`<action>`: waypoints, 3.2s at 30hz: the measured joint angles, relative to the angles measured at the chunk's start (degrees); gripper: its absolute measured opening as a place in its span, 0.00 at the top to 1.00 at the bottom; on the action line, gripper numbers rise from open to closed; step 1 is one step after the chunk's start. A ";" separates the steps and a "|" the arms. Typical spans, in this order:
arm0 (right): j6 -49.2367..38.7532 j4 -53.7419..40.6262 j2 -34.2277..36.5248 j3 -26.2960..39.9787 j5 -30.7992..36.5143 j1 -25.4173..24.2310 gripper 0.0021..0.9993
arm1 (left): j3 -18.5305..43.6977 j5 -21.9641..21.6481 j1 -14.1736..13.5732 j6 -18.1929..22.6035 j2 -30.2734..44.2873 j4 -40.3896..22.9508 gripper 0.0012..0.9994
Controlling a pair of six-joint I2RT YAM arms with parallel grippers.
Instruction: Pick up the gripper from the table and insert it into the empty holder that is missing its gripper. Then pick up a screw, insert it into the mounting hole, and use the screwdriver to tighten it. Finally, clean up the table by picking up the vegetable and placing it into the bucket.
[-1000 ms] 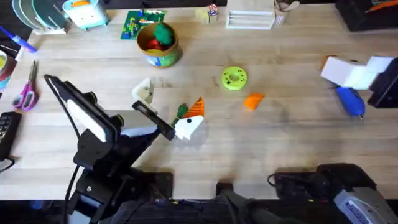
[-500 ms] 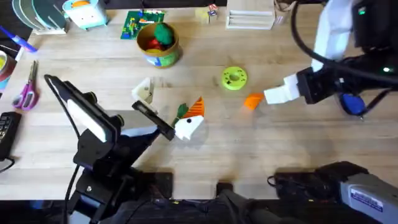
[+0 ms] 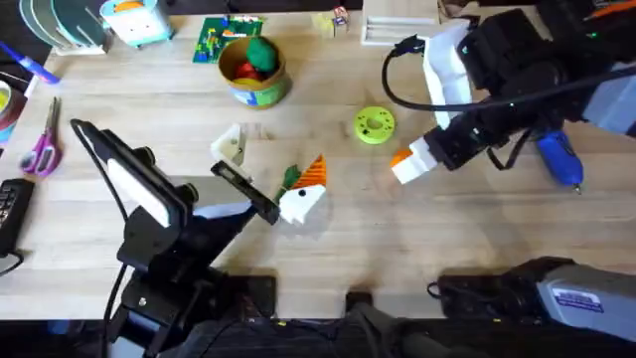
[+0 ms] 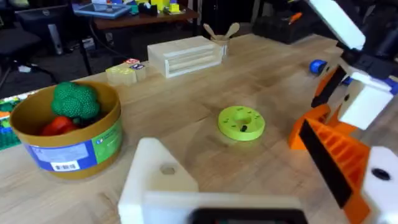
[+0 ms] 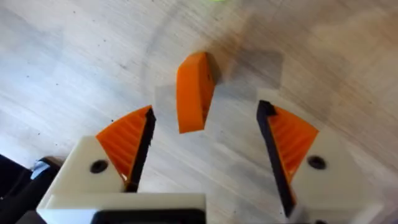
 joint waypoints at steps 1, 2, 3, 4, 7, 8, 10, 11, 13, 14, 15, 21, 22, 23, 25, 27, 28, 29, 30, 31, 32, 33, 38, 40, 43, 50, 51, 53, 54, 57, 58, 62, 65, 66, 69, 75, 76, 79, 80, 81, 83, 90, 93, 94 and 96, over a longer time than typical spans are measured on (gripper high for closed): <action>-0.17 0.60 0.46 0.01 0.00 0.00 0.01 | 0.00 0.00 0.00 -0.01 0.00 0.00 0.01; -0.32 1.08 0.82 0.02 0.00 0.00 0.01 | 0.00 0.00 0.00 0.00 0.00 0.00 0.01; -0.52 1.58 1.19 0.02 0.02 0.00 0.04 | 0.00 0.00 0.00 -0.01 0.00 0.00 0.01; -0.67 1.90 1.46 0.02 0.00 0.00 0.09 | 0.00 0.00 0.00 0.00 0.00 0.00 0.01; -1.00 3.04 1.76 0.00 0.01 0.00 0.43 | 0.00 0.00 0.00 0.00 0.00 0.00 0.01; -1.02 3.66 1.76 0.02 0.00 0.00 0.60 | 0.00 0.00 0.00 0.00 0.00 0.00 0.01; -1.00 4.46 1.76 0.01 0.04 0.00 0.88 | 0.00 0.00 0.00 -0.01 0.00 0.00 0.01; -0.94 4.46 1.76 0.06 0.00 0.00 0.96 | 0.00 0.00 0.00 0.00 0.00 0.00 0.01; -0.97 3.36 1.77 0.53 0.02 0.00 0.99 | 0.00 0.00 0.00 0.00 0.00 0.00 0.01; -1.00 2.15 1.76 1.14 0.01 0.00 0.99 | 0.00 0.00 0.00 -0.01 0.00 0.00 0.01; -1.00 0.99 1.71 1.94 0.02 0.00 0.99 | 0.00 0.00 0.00 0.00 0.00 0.00 0.01; 0.31 -6.21 -2.40 10.08 0.00 0.00 0.99 | 0.00 0.00 0.00 0.00 0.00 0.00 0.01; 1.40 -6.38 -3.95 11.37 -0.02 0.00 0.99 | 0.00 0.00 0.00 0.00 0.00 0.00 0.01; 2.76 -6.20 -5.58 12.20 -0.27 -0.02 0.99 | 0.00 0.00 0.00 0.00 0.00 0.00 0.01; 4.96 -5.68 -8.69 12.49 -2.12 -0.31 0.99 | 0.00 0.00 0.00 0.00 0.00 0.00 0.01; 6.48 -3.82 -10.96 11.05 -5.74 -0.99 0.99 | 0.00 0.00 0.00 -0.02 0.00 0.00 0.01; 7.16 -1.85 -11.61 9.62 -7.95 -1.42 0.99 | 0.00 0.00 0.00 0.00 0.00 0.00 0.01; 8.04 1.03 -11.98 7.47 -10.92 -1.97 0.99 | 0.00 0.00 0.00 0.00 0.00 0.00 0.01; 9.06 4.46 -11.95 5.19 -14.10 -2.50 0.99 | 0.00 0.00 0.00 -0.01 0.00 0.00 0.01; 10.40 8.86 -11.43 2.55 -17.88 -3.01 0.99 | 0.00 0.00 0.00 0.00 0.00 0.00 0.01; 11.85 12.74 -10.76 0.48 -20.89 -3.34 0.99 | 0.00 0.00 0.00 0.00 0.00 0.00 0.01; 13.90 16.73 -9.85 -1.30 -23.81 -3.54 0.99 | 0.00 0.00 0.00 -0.02 0.02 0.00 0.01; 24.46 25.97 -6.57 -3.80 -32.07 -2.75 0.99 | 0.00 0.30 0.00 -0.02 0.00 0.00 0.01; 27.15 27.40 -6.08 -3.80 -34.44 -1.61 0.99 | 0.00 1.17 0.00 -0.05 0.00 0.02 0.01; 30.10 28.27 -5.19 -3.80 -38.00 0.35 0.99 | 0.00 4.87 0.00 -0.20 0.00 0.15 0.01; 36.62 29.59 -1.49 -3.80 -46.79 1.90 0.99 | 0.00 17.92 0.00 -0.72 0.00 0.20 0.01; 37.33 30.14 -0.90 -3.80 -48.34 1.90 0.99 | 0.00 19.19 0.00 -1.30 0.00 0.17 0.01; 38.53 30.80 -0.01 -3.80 -50.91 1.92 0.99 | 0.00 21.00 0.00 -2.74 0.00 0.11 0.01; 39.09 30.98 0.38 -3.80 -51.89 1.92 0.99 | 0.00 21.60 -0.02 -3.52 0.00 0.07 0.01; 40.19 31.24 1.61 -3.80 -53.95 2.29 0.99 | 0.00 22.87 0.00 -5.62 0.00 0.02 0.01; 40.62 31.43 2.13 -3.80 -54.35 2.59 0.99 | 0.00 23.10 0.00 -6.05 0.00 0.02 0.01; 42.20 31.73 4.15 -3.80 -55.43 4.53 0.99 | 0.00 23.85 0.00 -7.35 0.00 0.00 0.01; 43.31 32.32 5.34 -3.80 -56.17 6.15 0.99 | 0.00 24.04 0.00 -7.80 0.00 -0.02 0.01; 43.78 32.88 5.63 -3.80 -56.34 6.53 0.99 | 0.00 24.06 0.00 -7.82 0.00 -0.02 0.01; 45.44 36.31 6.33 -3.80 -56.96 7.59 0.99 | 0.00 23.86 0.02 -8.02 0.00 -0.02 0.01; 51.24 43.97 7.75 -3.87 -57.44 8.46 0.99 | 0.00 21.97 0.24 -8.07 0.00 0.02 0.01; 52.17 44.76 8.26 -3.87 -57.61 8.57 0.99 | 0.00 21.58 0.31 -8.21 0.00 0.02 0.01; 54.79 46.59 10.00 -3.85 -58.54 8.80 0.99 | 0.00 20.71 0.49 -8.39 0.00 0.02 0.01; 55.66 47.48 10.70 -3.87 -58.92 8.84 0.99 | 0.00 20.52 0.56 -8.39 0.02 0.01 0.01; 56.39 48.38 11.39 -3.85 -59.32 8.90 0.99 | 0.00 20.33 0.59 -8.37 0.02 0.00 0.01; 58.52 51.09 12.89 -3.85 -60.10 9.02 0.99 | 0.00 19.96 0.66 -8.15 0.01 0.02 0.01; 67.80 60.98 17.42 -3.80 -59.78 11.79 0.99 | 0.00 20.22 0.44 -7.91 0.52 -0.03 0.01; 71.15 64.06 17.63 -3.80 -57.17 13.61 0.99 | -0.02 19.08 0.63 -7.95 0.71 0.00 0.01; 72.02 65.30 17.63 -3.80 -55.78 14.28 0.99 | -0.02 18.29 0.80 -7.96 0.70 0.00 0.01; 73.88 67.59 17.63 -3.80 -52.71 15.40 0.99 | -0.02 16.89 1.28 -7.93 0.70 0.01 0.01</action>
